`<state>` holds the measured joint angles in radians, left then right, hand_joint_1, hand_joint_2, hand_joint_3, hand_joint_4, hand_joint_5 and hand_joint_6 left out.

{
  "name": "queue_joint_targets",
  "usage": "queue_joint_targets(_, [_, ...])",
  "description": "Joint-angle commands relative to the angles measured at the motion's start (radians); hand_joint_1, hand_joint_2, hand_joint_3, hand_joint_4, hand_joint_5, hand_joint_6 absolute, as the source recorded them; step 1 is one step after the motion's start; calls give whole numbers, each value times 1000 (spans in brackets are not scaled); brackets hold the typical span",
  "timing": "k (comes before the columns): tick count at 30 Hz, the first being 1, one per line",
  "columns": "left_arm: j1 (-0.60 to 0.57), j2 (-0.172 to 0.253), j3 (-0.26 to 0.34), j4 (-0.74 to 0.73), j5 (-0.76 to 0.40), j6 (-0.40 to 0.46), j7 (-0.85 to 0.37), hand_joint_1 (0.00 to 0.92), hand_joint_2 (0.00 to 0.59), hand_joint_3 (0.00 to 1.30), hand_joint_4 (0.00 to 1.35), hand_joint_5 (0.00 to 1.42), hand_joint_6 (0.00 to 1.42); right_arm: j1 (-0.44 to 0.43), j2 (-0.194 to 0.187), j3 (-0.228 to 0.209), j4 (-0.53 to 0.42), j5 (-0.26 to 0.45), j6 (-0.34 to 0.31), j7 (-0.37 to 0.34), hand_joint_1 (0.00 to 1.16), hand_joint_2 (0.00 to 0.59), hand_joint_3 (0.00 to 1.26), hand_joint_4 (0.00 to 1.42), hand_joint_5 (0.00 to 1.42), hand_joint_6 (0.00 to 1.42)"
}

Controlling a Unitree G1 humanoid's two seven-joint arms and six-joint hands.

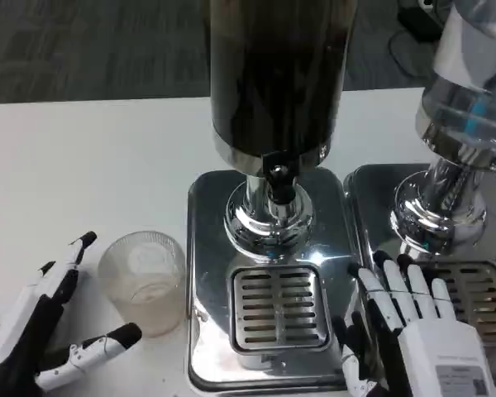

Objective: Grasp the cup under the faucet to collect the drink, then remove the cup.

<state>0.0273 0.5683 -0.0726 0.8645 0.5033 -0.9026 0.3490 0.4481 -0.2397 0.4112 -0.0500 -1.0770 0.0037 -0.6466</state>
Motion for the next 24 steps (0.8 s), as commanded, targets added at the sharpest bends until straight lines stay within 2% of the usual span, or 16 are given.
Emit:
queue_joint_targets(1, [-29, -26, -24, 32, 3, 12, 13, 162, 28, 0, 0, 73, 0, 4, -9, 2, -20, 11, 9, 14, 378, 586, 165, 54, 14, 0])
queue_joint_targets(16, [-115, -81, -64, 126, -12, -30, 25, 192, 38, 0, 0, 131, 39, 14, -23, -2, -53, 16, 10, 34, 401, 586, 193, 64, 35, 0])
queue_joint_targets(24, [-148, -92, -100, 143, -3, -34, 20, 205, 41, 0, 0, 167, 76, 27, -19, -7, -58, 23, 9, 22, 406, 585, 196, 71, 39, 0])
